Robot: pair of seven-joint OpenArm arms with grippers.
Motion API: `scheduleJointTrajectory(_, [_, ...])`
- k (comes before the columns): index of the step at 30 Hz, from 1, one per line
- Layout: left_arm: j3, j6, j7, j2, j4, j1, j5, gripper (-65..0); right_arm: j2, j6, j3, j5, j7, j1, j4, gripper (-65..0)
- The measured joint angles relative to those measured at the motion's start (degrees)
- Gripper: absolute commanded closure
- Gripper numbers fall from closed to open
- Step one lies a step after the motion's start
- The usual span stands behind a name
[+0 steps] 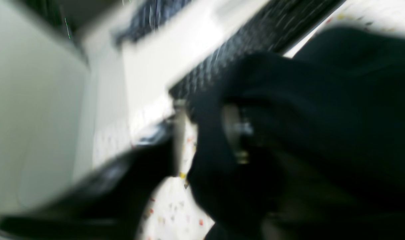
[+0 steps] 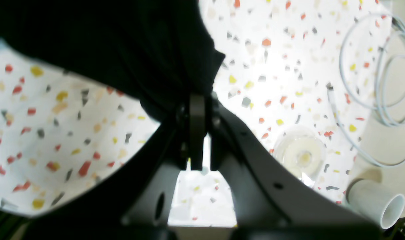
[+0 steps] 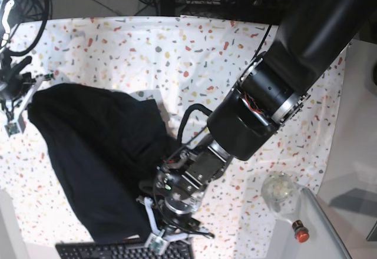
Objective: Layout the t-shirt on the table in an organized manner, then fold the t-shirt properly
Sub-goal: 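Pull the shirt with the left gripper toward the keyboard and release, then grasp a shirt corner with the right gripper and pull it outward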
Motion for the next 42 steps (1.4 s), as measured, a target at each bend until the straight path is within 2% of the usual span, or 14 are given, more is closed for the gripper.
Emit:
scheduleJointTrajectory(1, [0.0,0.0,-1.0,0.3,0.0,-0.3,-1.6,-50.7,0.5,0.0,0.0,-0.3,-0.1,0.4,-0.7,0.0])
scheduleJointTrajectory(3, [-0.4,-0.1,-1.8,1.3,0.1,-1.0,-3.6,-64.7,1.3,0.0,0.0,-0.4,-0.2,0.5,-1.6,0.0])
scheduleJointTrajectory(8, [-0.8,-0.5,-2.4,0.7,2.6,2.4,-4.3,-65.0,1.8,0.0,0.1,-0.3,-0.3,2.4,-3.8,0.0])
scheduleJointTrajectory(13, [-10.8,0.5,0.2,-4.3,14.2,11.6,-4.7,-65.0,2.2,-0.1,0.3,-0.3,-0.6,3.9,-4.0,0.0])
scheduleJointTrajectory(19, [-20.8,-0.8,8.1,-13.4,44.0,33.0,-5.0,-65.0,2.5,-0.3,0.3,-0.1,0.0,9.0,-7.9,0.0])
scheduleJointTrajectory(23, [-34.1,0.8,8.4,-20.7,57.4,50.4,-4.8,-65.0,2.3,-0.2,3.4,0.1,-0.4,14.6,-17.7,0.0])
scheduleJointTrajectory(26, [-40.8,1.6,7.0,-24.2,63.7,60.3,-3.9,-65.0,2.3,-0.5,7.8,-0.8,-0.4,20.5,-25.7,0.0])
scheduleJointTrajectory(27, [-41.9,0.9,7.2,-24.9,65.1,63.1,-3.8,-65.0,2.6,-0.5,8.7,-1.2,0.1,22.3,-28.3,0.0])
scheduleJointTrajectory(32, [-46.5,-10.0,7.7,-24.3,67.1,74.1,-4.7,-65.0,2.6,-0.5,10.1,-1.0,2.7,26.8,-35.2,0.0])
scheduleJointTrajectory(33, [-47.8,-10.9,7.7,-24.3,66.8,75.4,-4.6,-65.0,2.6,-0.5,10.1,-1.1,2.7,26.9,-35.3,-3.6])
scheduleJointTrajectory(36, [-50.9,-13.2,7.6,-23.8,66.2,77.9,-3.9,-65.0,1.9,-0.7,10.2,-1.0,-0.1,26.1,-33.2,-28.5])
scheduleJointTrajectory(37, [-51.5,-13.8,7.3,-22.9,66.2,78.2,-4.0,-65.0,1.2,-1.0,10.3,-0.9,-0.2,25.1,-31.2,-33.9])
scheduleJointTrajectory(39, [-52.6,-15.6,7.3,-20.6,66.2,78.9,-4.0,-65.0,-1.8,-0.9,11.5,-0.4,0.0,21.7,-24.4,-39.5])
scheduleJointTrajectory(42, [-53.1,-18.1,7.6,-18.8,66.2,79.8,-3.9,-65.0,-9.6,-0.9,16.7,-0.5,-0.5,15.2,-14.7,-40.4])
